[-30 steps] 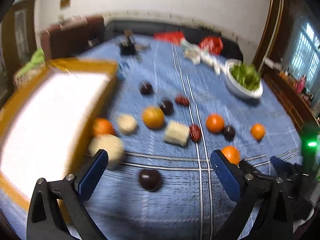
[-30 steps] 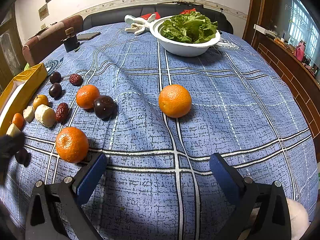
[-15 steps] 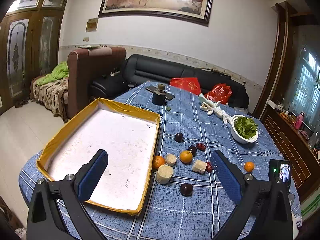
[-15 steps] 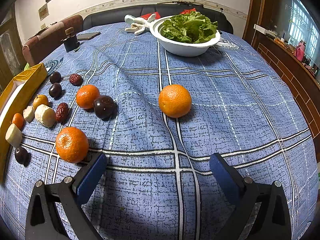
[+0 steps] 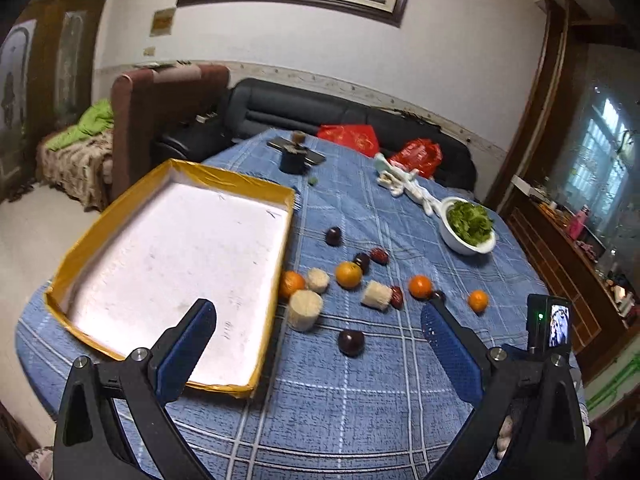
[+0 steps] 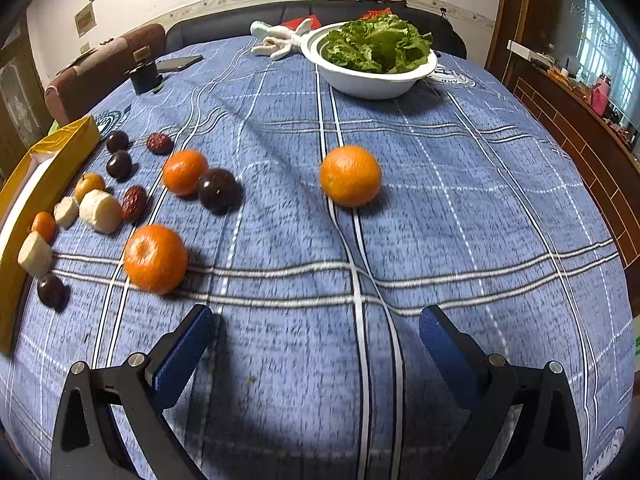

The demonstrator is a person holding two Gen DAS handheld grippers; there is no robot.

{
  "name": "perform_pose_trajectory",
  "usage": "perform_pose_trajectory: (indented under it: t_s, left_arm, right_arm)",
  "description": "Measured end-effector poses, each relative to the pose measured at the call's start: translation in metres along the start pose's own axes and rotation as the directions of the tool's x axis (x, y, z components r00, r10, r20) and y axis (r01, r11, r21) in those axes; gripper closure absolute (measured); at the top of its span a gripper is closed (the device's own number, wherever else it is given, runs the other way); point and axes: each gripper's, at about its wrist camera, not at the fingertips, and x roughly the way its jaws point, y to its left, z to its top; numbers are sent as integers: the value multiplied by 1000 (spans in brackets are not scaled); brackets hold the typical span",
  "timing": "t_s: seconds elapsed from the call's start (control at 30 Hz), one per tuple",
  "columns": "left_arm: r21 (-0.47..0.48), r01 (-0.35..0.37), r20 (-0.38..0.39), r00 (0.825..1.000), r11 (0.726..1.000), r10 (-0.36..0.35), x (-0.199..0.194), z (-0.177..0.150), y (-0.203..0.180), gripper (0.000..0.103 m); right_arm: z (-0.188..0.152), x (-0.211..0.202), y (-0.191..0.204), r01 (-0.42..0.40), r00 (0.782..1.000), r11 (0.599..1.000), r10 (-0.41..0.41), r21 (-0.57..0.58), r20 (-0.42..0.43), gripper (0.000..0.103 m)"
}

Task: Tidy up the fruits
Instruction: 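Move left tool toward dark plum while right tool approaches a mandarin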

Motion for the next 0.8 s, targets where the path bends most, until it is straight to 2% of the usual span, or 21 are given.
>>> perform_pose_trajectory:
  t_s: [0.3, 0.5, 0.57, 0.7, 0.77, 0.8]
  left_arm:
    - [6, 43, -114, 993, 999, -42, 19, -12, 3, 1]
    - [57, 37, -170, 985, 998, -27, 34, -21, -6, 1]
    - [77, 70, -195, 979, 995, -54, 38, -23, -13, 1]
    - [125, 156, -243, 962, 980, -122, 44, -29, -31, 1]
    - [165, 137, -251, 964, 977, -93, 49, -34, -39, 1]
    - [179, 119, -262, 963, 977, -70, 54, -36, -41, 1]
  right_arm:
    - [-10, -7, -1, -36, 998, 998, 34, -47, -48, 0]
    - [-21, -15, -4, -79, 996, 989, 75, -122, -40, 0]
    - [-27, -19, -6, -90, 996, 986, 86, -137, -37, 0]
    - [-30, -22, -8, -112, 992, 979, 99, -173, -84, 0]
    - [-30, -23, -7, -114, 991, 979, 99, -170, -95, 1]
    - [-28, -25, -6, -119, 990, 979, 105, -163, -90, 7]
